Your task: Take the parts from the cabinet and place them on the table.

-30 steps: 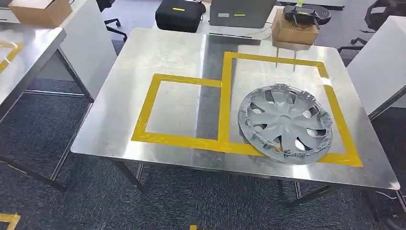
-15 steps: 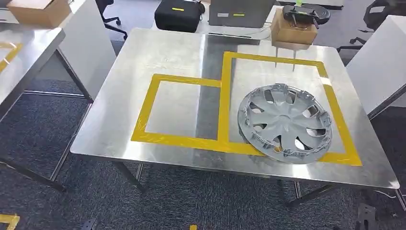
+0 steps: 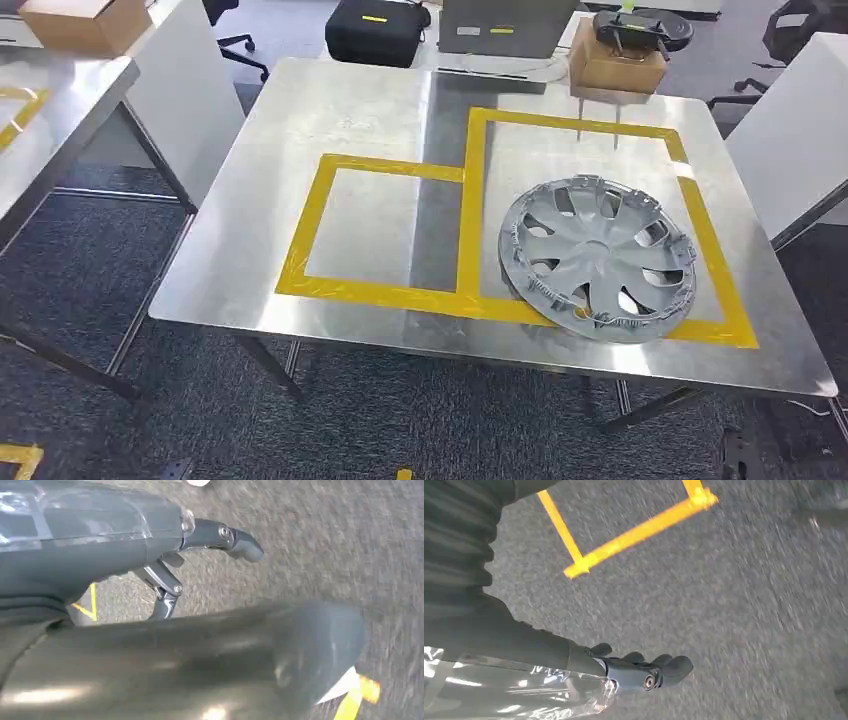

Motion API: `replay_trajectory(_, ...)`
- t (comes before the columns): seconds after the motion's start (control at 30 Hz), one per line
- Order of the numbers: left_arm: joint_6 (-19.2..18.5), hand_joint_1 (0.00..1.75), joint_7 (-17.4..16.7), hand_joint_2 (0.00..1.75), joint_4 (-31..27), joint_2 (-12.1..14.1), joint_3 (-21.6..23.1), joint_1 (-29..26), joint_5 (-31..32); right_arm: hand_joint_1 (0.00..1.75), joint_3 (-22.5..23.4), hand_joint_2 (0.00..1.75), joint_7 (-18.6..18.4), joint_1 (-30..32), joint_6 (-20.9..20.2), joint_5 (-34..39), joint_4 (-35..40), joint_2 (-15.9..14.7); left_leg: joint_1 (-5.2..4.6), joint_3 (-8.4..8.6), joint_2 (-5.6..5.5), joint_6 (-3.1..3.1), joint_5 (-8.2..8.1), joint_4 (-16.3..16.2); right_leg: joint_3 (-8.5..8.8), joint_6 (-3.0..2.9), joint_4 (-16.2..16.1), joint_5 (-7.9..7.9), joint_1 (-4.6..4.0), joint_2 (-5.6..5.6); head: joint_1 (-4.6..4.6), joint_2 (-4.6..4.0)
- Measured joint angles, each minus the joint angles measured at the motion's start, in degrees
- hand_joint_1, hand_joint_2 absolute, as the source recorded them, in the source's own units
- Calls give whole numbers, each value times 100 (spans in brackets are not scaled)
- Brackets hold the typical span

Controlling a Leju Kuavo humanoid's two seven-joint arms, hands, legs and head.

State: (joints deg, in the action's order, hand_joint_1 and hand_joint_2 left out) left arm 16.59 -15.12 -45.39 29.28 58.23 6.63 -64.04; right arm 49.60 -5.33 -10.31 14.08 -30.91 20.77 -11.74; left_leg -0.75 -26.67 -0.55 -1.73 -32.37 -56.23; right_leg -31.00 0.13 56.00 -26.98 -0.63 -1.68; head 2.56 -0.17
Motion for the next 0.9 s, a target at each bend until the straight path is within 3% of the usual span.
replay_trajectory(0.13,166,0,-166,0,-153,33,20,-8,-97,0,-120,175,31,-45,-147,33,-147,0,0,0,-15,1,0,0,0,0,0,-1,-1,9,0,0)
replay_trajectory(0.23,-27,0,-149,0,-178,3,81,4,-151,0,-241,175,-88,-63,-390,22,-228,-22,-2,0,-22,1,1,0,1,-1,0,-1,0,10,2,0)
replay_trajectory(0.43,-962,0,459,0,168,-280,282,89,-175,0,-521,175,-122,-65,-805,145,-311,-188,-7,-3,-42,0,0,0,2,-1,-2,-1,3,23,6,0)
replay_trajectory(0.63,-986,0,608,0,581,-741,400,163,-79,0,-766,175,-193,-50,-872,269,-293,-286,-8,-4,-47,-1,-1,-1,2,0,-6,-1,4,25,9,0)
replay_trajectory(0.77,-1272,0,761,0,903,-791,481,200,100,0,-927,175,-347,61,-995,722,-151,-376,-8,-7,-49,-1,-2,-1,2,-6,-6,-6,4,33,11,0)
replay_trajectory(0.9,-1178,0,833,0,1112,-784,522,246,144,0,-1139,175,-280,78,-1036,1075,-109,-380,-6,-6,-42,-1,-2,-1,2,-6,-5,-6,3,34,6,0)
